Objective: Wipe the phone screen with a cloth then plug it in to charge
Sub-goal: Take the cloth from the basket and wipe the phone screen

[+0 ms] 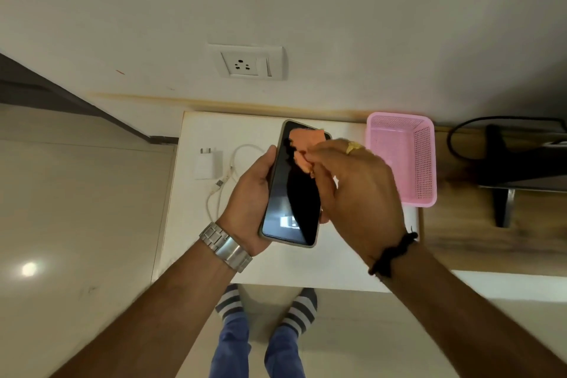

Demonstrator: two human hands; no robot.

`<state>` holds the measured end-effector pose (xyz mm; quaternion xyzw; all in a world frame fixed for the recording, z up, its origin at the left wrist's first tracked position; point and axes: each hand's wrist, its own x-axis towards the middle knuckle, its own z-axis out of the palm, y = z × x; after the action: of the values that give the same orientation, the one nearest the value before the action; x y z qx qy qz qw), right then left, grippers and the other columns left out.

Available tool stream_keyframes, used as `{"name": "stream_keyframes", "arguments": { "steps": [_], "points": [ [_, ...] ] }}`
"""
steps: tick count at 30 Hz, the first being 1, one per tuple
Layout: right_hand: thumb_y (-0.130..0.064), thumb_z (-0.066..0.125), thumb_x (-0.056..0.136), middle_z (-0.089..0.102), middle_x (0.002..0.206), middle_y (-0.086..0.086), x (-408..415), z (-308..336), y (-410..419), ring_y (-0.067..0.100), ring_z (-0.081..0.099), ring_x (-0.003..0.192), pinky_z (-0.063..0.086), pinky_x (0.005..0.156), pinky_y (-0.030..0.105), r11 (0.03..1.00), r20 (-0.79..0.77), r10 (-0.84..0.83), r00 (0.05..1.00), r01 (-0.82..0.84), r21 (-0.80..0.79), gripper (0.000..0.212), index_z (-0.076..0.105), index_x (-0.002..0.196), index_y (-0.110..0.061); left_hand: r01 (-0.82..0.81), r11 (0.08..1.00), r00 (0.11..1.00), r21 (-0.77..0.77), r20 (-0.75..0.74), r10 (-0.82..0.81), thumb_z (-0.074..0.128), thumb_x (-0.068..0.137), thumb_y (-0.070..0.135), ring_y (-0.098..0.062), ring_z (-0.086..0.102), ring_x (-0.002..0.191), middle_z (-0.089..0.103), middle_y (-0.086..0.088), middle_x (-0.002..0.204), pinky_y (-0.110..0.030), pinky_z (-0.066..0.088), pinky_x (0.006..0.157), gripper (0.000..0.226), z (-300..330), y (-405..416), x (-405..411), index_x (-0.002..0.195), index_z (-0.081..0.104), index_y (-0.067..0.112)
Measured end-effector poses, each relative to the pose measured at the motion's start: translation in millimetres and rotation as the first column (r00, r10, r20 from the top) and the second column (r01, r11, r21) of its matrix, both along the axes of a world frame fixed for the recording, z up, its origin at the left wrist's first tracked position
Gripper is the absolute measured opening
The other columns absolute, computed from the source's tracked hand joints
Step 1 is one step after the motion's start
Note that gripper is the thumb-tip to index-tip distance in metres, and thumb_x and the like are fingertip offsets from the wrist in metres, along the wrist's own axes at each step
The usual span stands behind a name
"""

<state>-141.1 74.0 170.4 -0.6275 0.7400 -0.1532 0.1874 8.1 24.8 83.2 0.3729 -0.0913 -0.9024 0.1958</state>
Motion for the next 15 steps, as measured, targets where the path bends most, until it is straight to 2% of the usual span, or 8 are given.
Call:
{"name": "stream_keyframes", "arguments": {
  "steps": [2,4,6,8,10,12,14,15],
  "points": [
    [-0.012,0.056,0.095,0.073,0.099,0.009,7.9,-0.9,2.6,0.026,0.067,0.089,0.056,0.079,0.039,1.0,-0.024,0.008,1.0,-0.008,0.019,0.019,0.074,0.099,-0.01,-0.008,1.0,1.0,0.006,0.009,0.008,0.046,0.1,0.056,-0.029,0.078,0.093,0.079,-0.012,0.11,-0.041,0.063,0.077,0.054,1.7,-3.7,-1.4,0.111,0.082,0.017],
    [-0.013,0.051,0.096,0.072,0.106,0.004,32.3,-2.0,30.5,0.023,0.068,0.093,0.057,0.082,0.036,0.982,0.072,0.117,0.991,-0.126,0.138,0.026,0.071,0.113,-0.017,-0.02,1.0,1.0,0.01,0.015,0.02,0.038,0.101,0.061,-0.034,0.073,0.105,0.071,-0.02,0.129,-0.046,0.061,0.088,0.064,2.8,-7.7,-0.2,0.129,0.072,0.013],
    [-0.015,0.045,0.098,0.07,0.113,0.0,41.1,5.2,48.2,0.021,0.066,0.101,0.055,0.086,0.037,0.95,0.188,0.191,0.963,-0.229,0.21,0.034,0.066,0.124,-0.022,-0.015,1.0,1.0,-0.025,0.02,0.016,0.035,0.101,0.062,-0.035,0.069,0.11,0.063,-0.024,0.139,-0.048,0.057,0.094,0.068,2.1,-5.4,2.2,0.135,0.067,0.012],
    [-0.019,0.044,0.099,0.071,0.115,0.003,28.6,4.2,31.9,0.02,0.067,0.101,0.053,0.09,0.036,0.961,0.15,0.182,0.972,-0.208,0.181,0.033,0.069,0.121,-0.019,0.002,1.0,1.0,0.016,0.022,-0.002,0.044,0.098,0.059,-0.033,0.074,0.104,0.073,-0.019,0.126,-0.046,0.061,0.089,0.063,2.6,1.6,0.8,0.122,0.076,0.011],
    [-0.019,0.049,0.096,0.074,0.107,0.008,10.9,2.0,2.1,0.025,0.067,0.095,0.054,0.086,0.036,0.997,0.034,0.057,0.998,-0.059,0.043,0.029,0.075,0.105,-0.011,0.015,1.0,1.0,0.014,0.009,-0.015,0.045,0.101,0.054,-0.028,0.078,0.089,0.081,-0.01,0.103,-0.04,0.064,0.074,0.053,1.1,6.6,-1.0,0.103,0.084,0.017],
    [-0.016,0.05,0.096,0.074,0.108,0.007,4.7,2.1,-13.5,0.024,0.066,0.094,0.052,0.086,0.032,0.998,0.057,-0.049,0.997,0.051,-0.033,0.026,0.075,0.101,-0.009,0.014,1.0,1.0,0.001,-0.005,-0.014,0.041,0.104,0.05,-0.025,0.078,0.083,0.081,-0.006,0.096,-0.037,0.063,0.069,0.053,-1.3,7.1,-2.5,0.095,0.084,0.021],
    [-0.019,0.047,0.095,0.075,0.103,0.008,20.7,-0.6,0.1,0.02,0.065,0.086,0.052,0.084,0.028,1.0,0.125,0.005,0.992,-0.006,0.011,0.029,0.075,0.098,-0.009,-0.009,0.999,1.0,-0.031,0.004,0.009,0.048,0.1,0.049,-0.023,0.078,0.084,0.081,-0.004,0.092,-0.035,0.063,0.072,0.046,2.1,4.9,-1.7,0.09,0.083,0.021],
    [-0.02,0.049,0.096,0.075,0.102,0.01,34.1,0.7,12.4,0.021,0.067,0.086,0.055,0.085,0.03,0.994,0.173,0.07,0.982,-0.083,0.071,0.028,0.075,0.1,-0.009,-0.022,0.999,1.0,-0.035,0.005,0.022,0.055,0.093,0.052,-0.024,0.078,0.087,0.08,-0.006,0.095,-0.036,0.063,0.075,0.043,3.8,5.1,-0.5,0.091,0.082,0.019]
  ]
}}
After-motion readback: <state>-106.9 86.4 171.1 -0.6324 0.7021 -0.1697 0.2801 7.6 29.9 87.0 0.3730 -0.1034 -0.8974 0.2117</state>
